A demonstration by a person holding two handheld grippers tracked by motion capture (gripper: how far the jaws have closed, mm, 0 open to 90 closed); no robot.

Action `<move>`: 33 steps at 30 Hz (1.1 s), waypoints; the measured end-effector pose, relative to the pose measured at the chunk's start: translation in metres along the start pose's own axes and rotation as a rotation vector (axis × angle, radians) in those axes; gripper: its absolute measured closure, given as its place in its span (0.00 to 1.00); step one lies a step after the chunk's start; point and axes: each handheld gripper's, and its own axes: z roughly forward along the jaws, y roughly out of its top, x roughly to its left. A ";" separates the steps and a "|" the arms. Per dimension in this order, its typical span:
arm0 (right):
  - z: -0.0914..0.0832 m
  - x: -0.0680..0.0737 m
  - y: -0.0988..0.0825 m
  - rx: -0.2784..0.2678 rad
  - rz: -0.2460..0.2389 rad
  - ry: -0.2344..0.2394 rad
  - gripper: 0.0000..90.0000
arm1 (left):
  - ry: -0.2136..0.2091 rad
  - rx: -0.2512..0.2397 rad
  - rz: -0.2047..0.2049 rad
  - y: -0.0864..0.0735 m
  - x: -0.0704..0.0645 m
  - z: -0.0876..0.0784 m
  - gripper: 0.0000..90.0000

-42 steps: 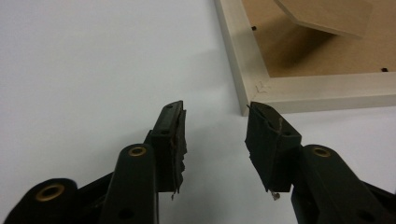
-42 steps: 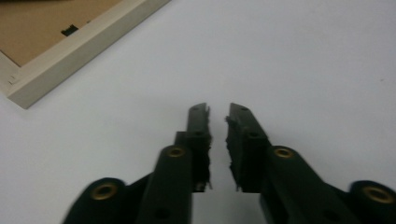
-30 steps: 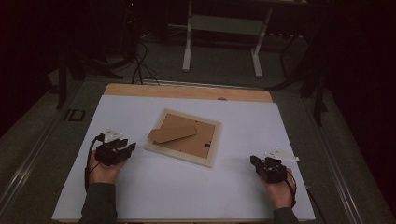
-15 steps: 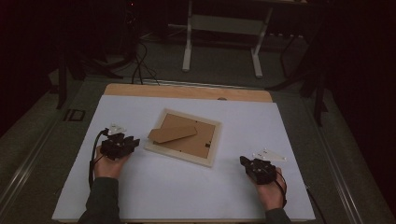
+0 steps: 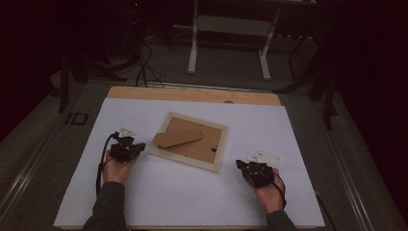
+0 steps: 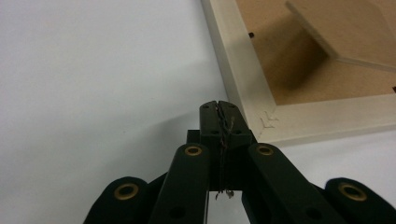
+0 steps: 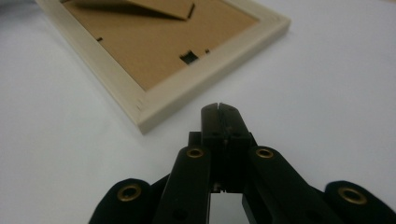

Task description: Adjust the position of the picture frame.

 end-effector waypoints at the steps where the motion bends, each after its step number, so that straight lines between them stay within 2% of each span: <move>1: 0.000 0.001 0.003 -0.003 -0.007 0.008 1.00 | -0.001 -0.002 -0.002 0.000 0.001 0.001 1.00; 5: 0.003 0.004 0.010 -0.006 -0.034 0.024 1.00 | -0.002 -0.005 -0.011 0.000 0.000 0.005 1.00; 7: 0.006 0.005 0.010 -0.011 -0.046 0.045 1.00 | -0.005 -0.003 -0.001 0.000 -0.002 0.007 1.00; 13: 0.015 0.012 0.005 0.006 -0.039 0.062 1.00 | -0.012 0.006 0.004 -0.001 -0.003 0.012 1.00; 16: 0.020 0.017 0.002 0.027 -0.051 0.063 1.00 | -0.014 0.004 0.003 -0.002 -0.002 0.012 1.00; 22: 0.026 0.021 -0.001 0.046 -0.046 0.069 1.00 | -0.011 0.014 0.017 -0.002 -0.006 0.016 1.00; 29: 0.028 0.018 -0.004 0.046 -0.027 0.063 1.00 | -0.001 0.019 0.018 -0.002 -0.007 0.019 0.98; 33: 0.029 0.015 -0.006 0.045 -0.012 0.055 1.00 | 0.009 0.024 0.039 -0.002 -0.012 0.022 0.99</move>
